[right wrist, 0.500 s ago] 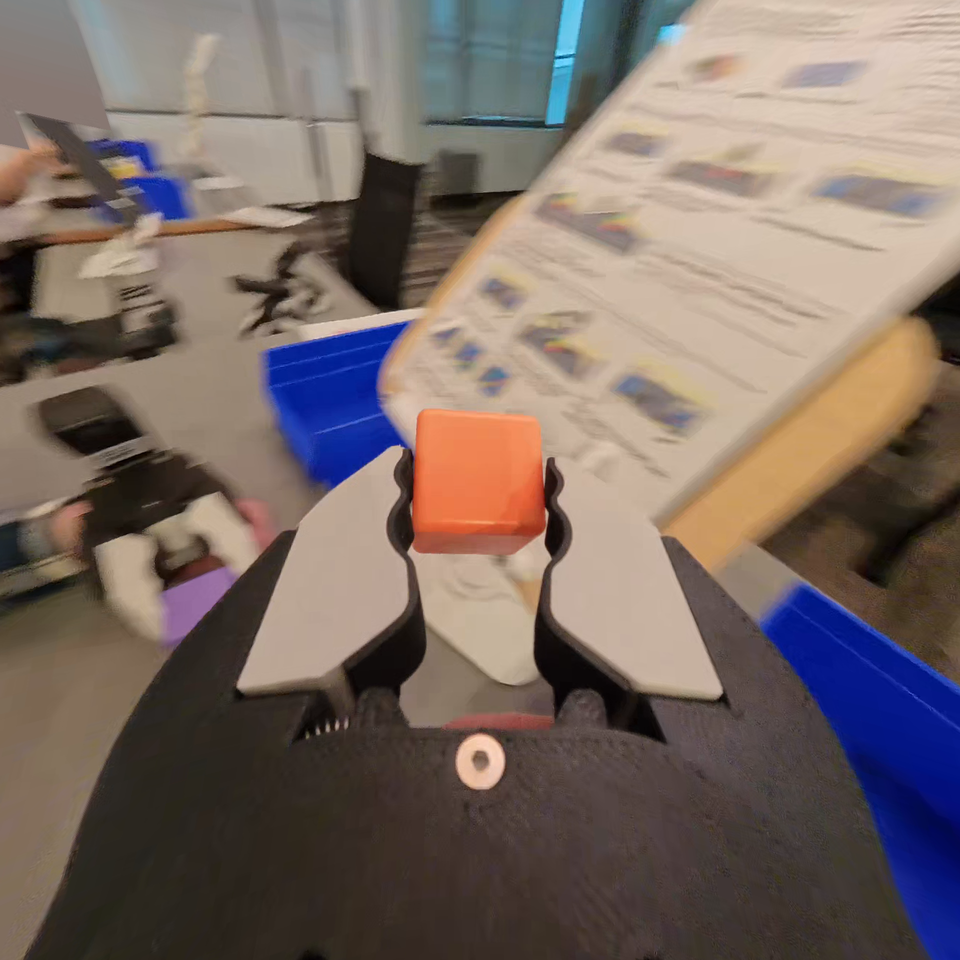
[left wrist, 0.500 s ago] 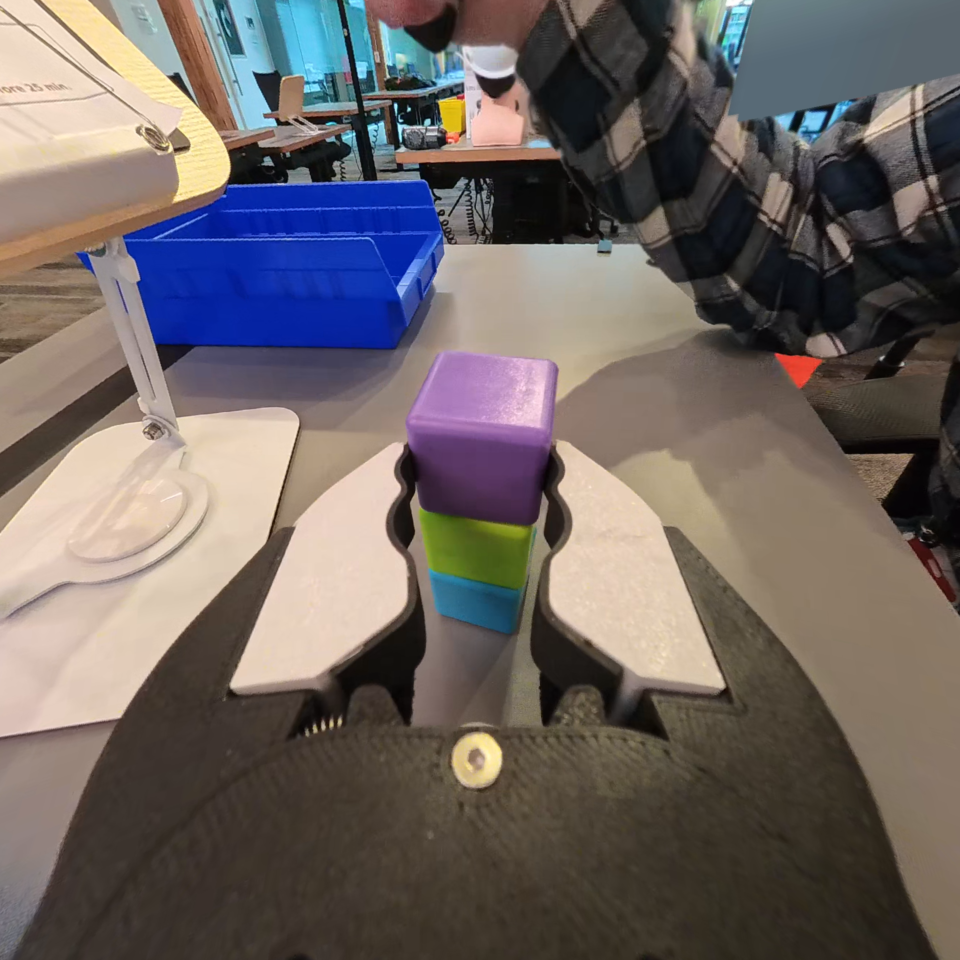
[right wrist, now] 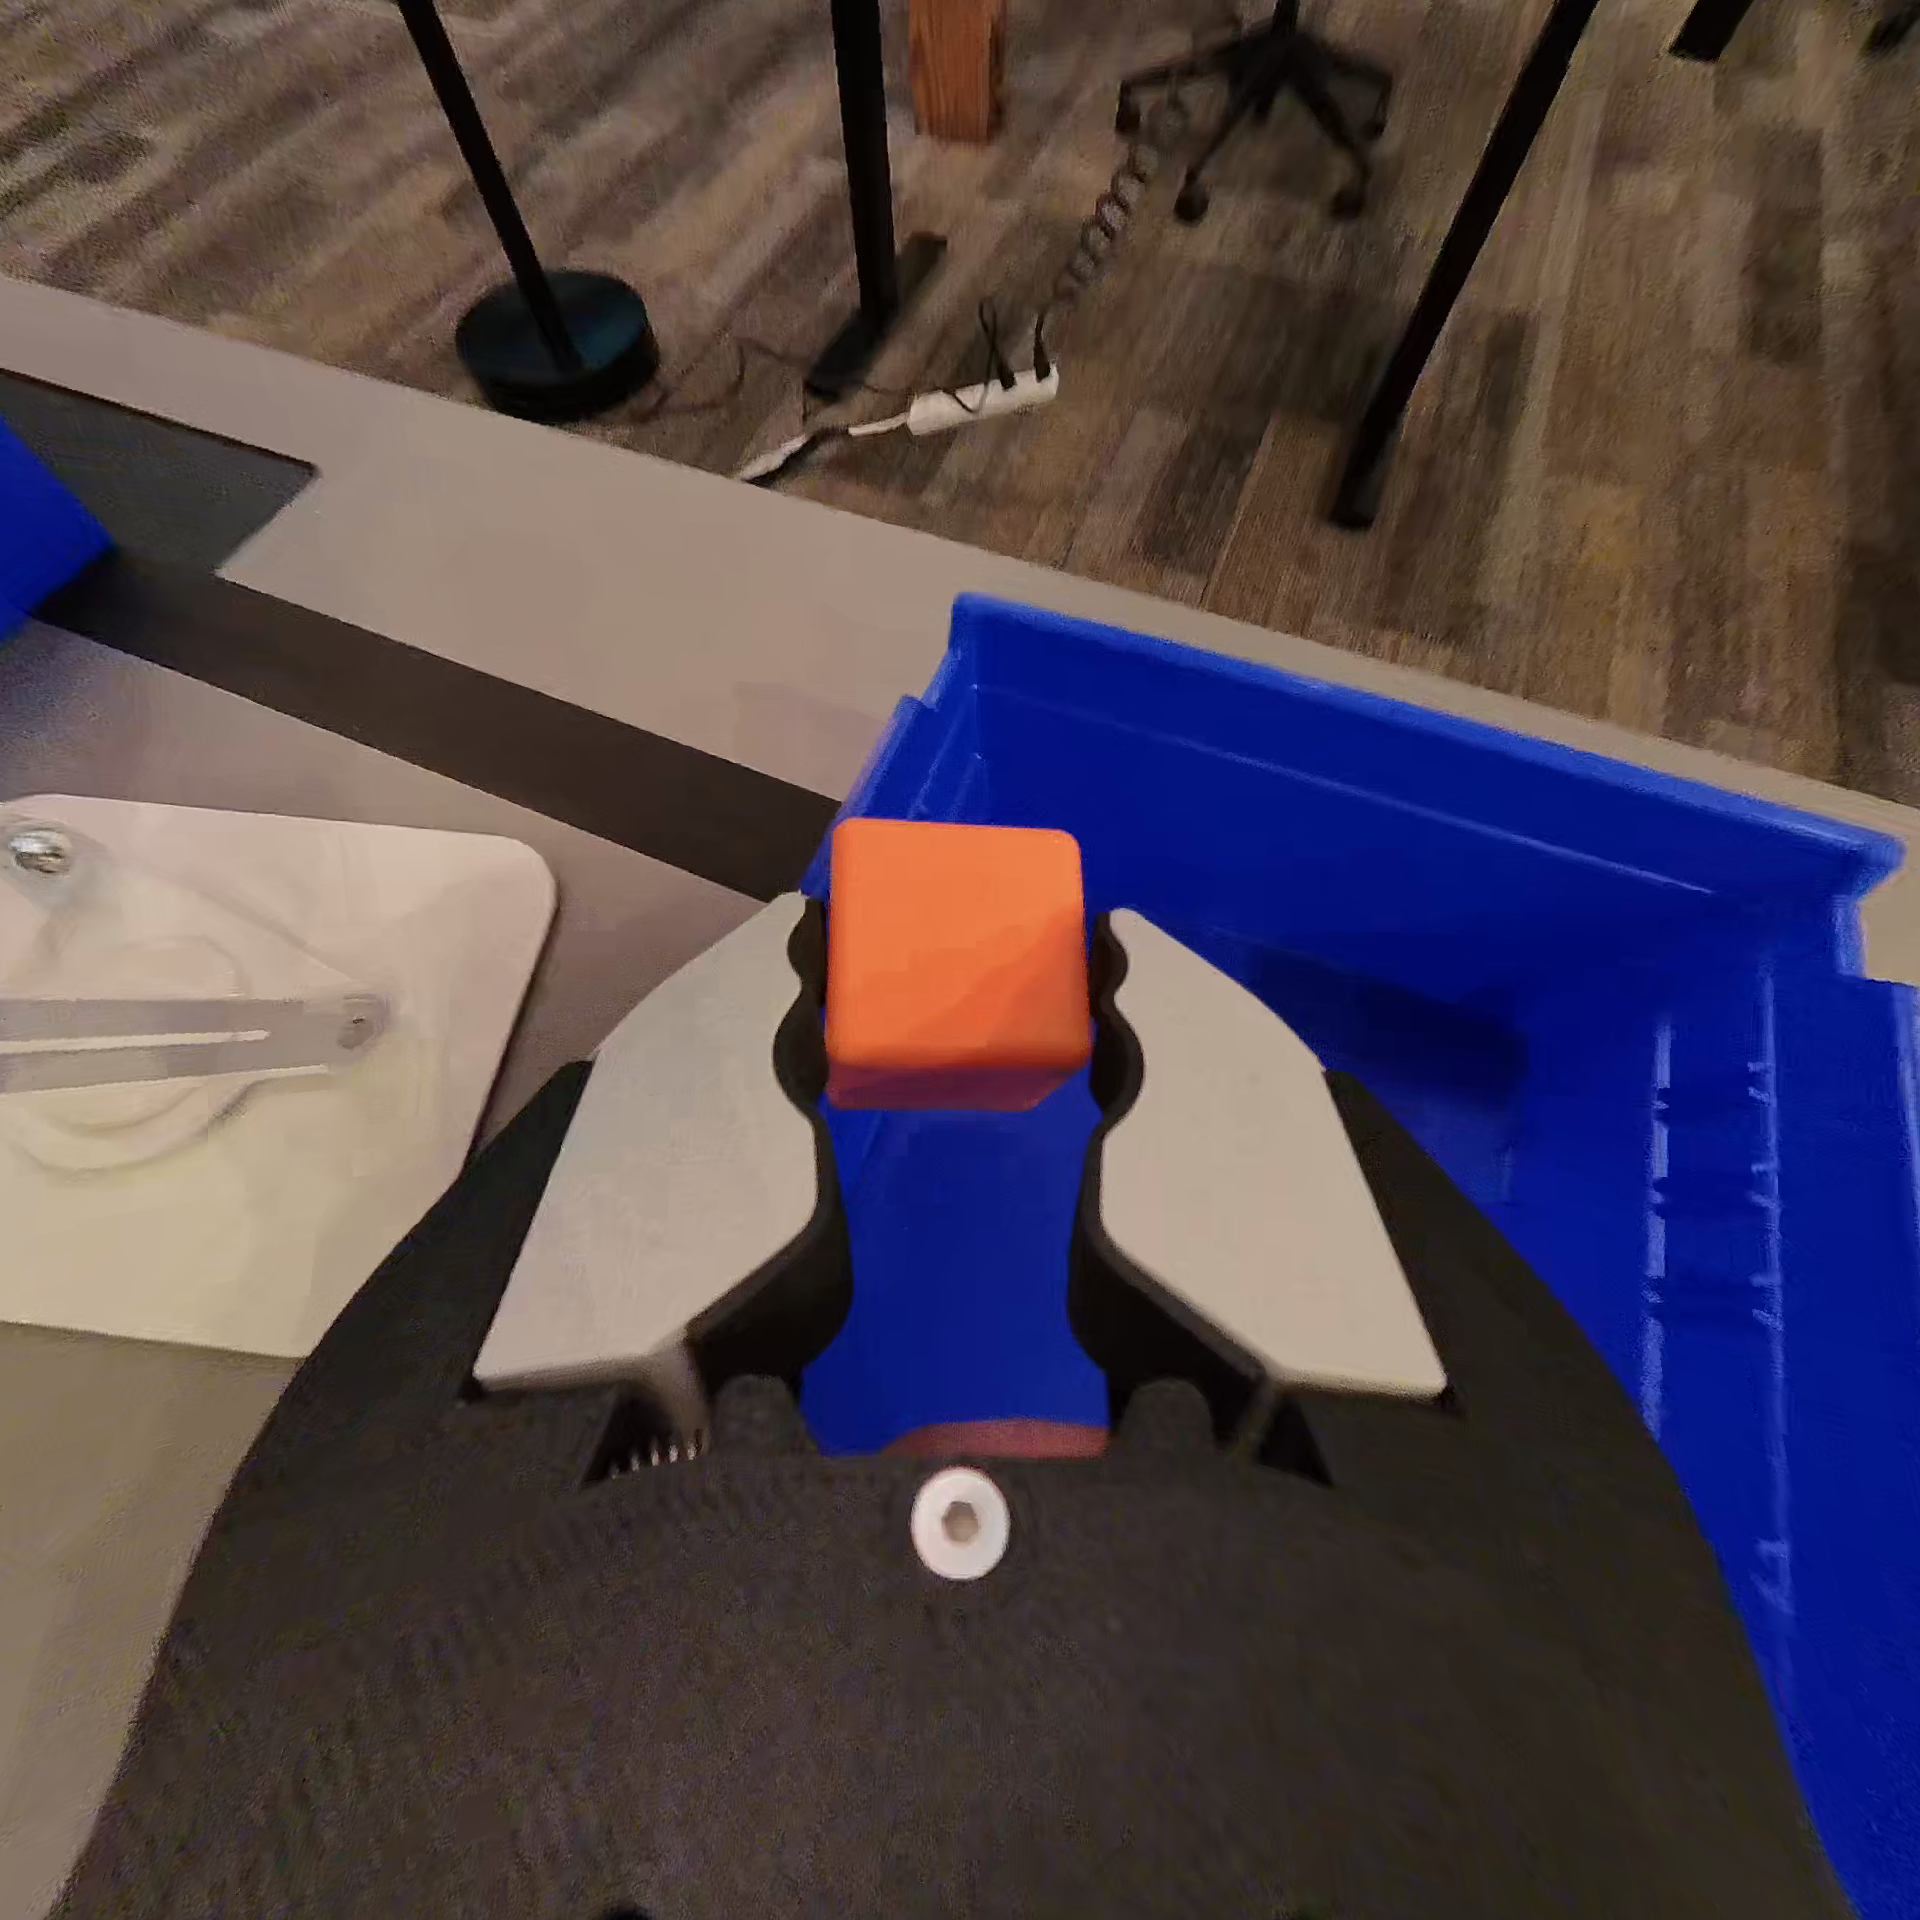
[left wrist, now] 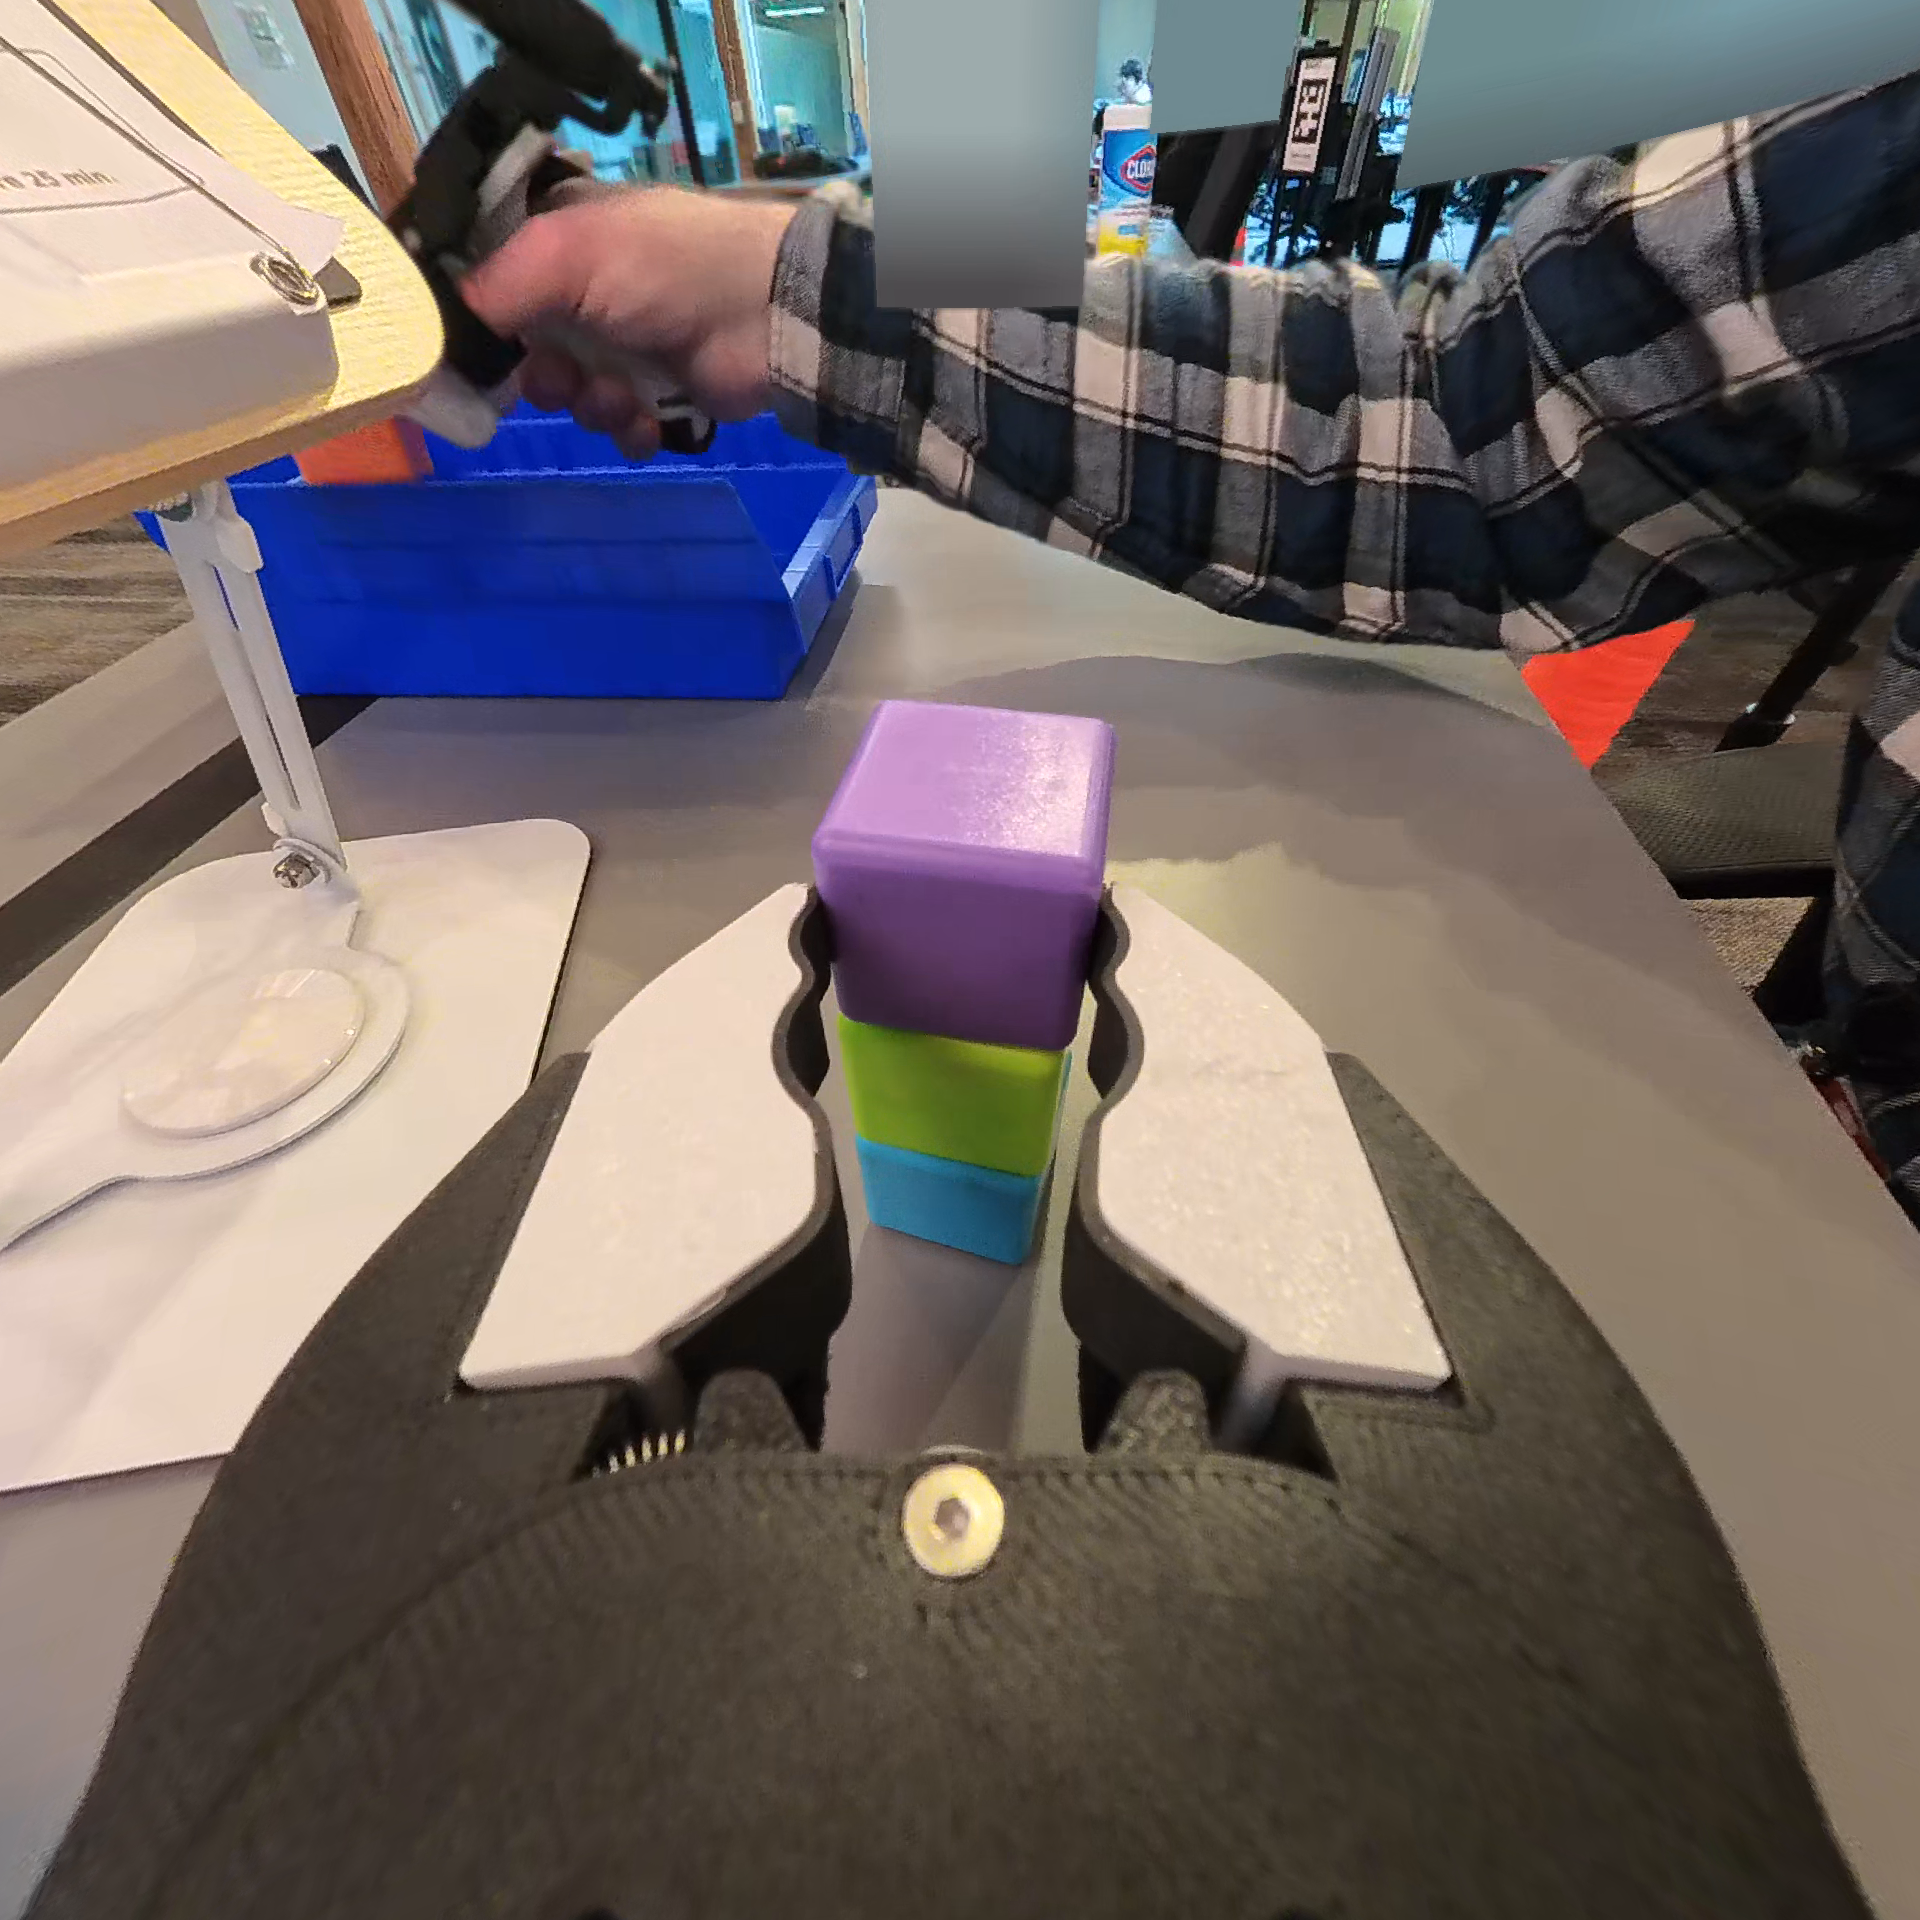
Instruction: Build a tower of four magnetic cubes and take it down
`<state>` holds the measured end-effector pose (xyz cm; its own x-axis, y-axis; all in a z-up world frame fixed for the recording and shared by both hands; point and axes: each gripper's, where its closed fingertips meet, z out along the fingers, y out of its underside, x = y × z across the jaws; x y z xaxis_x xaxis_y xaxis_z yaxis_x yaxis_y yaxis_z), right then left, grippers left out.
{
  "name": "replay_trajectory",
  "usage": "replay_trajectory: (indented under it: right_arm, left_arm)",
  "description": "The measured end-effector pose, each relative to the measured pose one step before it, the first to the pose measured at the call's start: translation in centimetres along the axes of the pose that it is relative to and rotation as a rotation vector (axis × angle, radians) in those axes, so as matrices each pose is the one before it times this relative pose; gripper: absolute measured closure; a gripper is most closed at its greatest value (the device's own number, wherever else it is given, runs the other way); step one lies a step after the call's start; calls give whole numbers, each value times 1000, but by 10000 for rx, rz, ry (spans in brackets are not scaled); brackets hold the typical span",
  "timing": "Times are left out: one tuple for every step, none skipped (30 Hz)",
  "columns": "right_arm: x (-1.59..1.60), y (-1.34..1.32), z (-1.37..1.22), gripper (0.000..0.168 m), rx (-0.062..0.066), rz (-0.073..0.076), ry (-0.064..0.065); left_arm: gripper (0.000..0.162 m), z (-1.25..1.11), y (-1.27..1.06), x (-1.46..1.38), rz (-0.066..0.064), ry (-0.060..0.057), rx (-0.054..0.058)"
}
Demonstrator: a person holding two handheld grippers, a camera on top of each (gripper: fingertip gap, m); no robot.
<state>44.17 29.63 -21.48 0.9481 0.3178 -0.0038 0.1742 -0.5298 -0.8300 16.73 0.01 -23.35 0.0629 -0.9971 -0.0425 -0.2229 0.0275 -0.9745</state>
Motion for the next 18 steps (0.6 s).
replay_trajectory:
  right_arm:
    - [200, 358, 705, 119, -260, -134, 133]
    - [74, 410, 688, 119, -329, -123, 58]
    - [-4, 348, 664, 119, -294, -57, 2]
    - [82, 227, 602, 119, -211, -42, 61]
    - [257, 219, 530, 119, -196, -81, 165]
    - [187, 282, 509, 119, -230, -132, 121]
    - [88, 255, 446, 119, -190, -128, 75]
    - [115, 231, 384, 119, -129, -84, 81]
    - [117, 196, 351, 119, -91, 7, 50]
    - [116, 176, 323, 119, -63, 71, 16]
    - [138, 253, 294, 119, -117, 2, 44]
    - [279, 230, 229, 119, -94, -95, 171]
    - [385, 141, 191, 119, -7, -114, 254]
    - [182, 207, 236, 119, -37, -18, 93]
    - [-82, 314, 303, 119, -123, 67, -113]
    - [-3, 327, 337, 119, -137, 51, -68]
    - [228, 292, 291, 119, -121, -37, 102]
    - [208, 290, 295, 119, -137, -98, 116]
  left_arm:
    - [114, 6, 4, 6, 2, 5, -5]
    - [114, 1, -2, 12, 3, 3, -8]
    - [114, 8, 1, 11, 0, 8, -3]
    - [114, 10, -1, 12, -11, 11, -1]
    - [114, 11, -3, 30, -7, 26, 1]
    - [114, 13, -7, 22, 3, 18, 4]
    - [114, 12, -7, -7, 5, -2, 3]
    - [114, 7, 0, 24, 11, 8, -2]
    - [115, -4, 4, 19, 14, -1, -13]
    - [114, 7, 1, 5, 11, -5, -12]
    - [115, 10, -5, 21, 12, -1, -8]
    - [115, 4, 5, 27, 13, 4, -6]
    - [115, 12, -7, 11, 2, 2, -6]
    - [114, -1, 3, 0, -6, 5, -2]
    - [114, 12, -4, 1, -6, 5, 2]
    - [114, 9, 1, -6, -15, 2, 7]
    - [114, 17, -2, 8, 1, 6, 7]
    - [115, 2, -3, -1, 5, 2, 2]
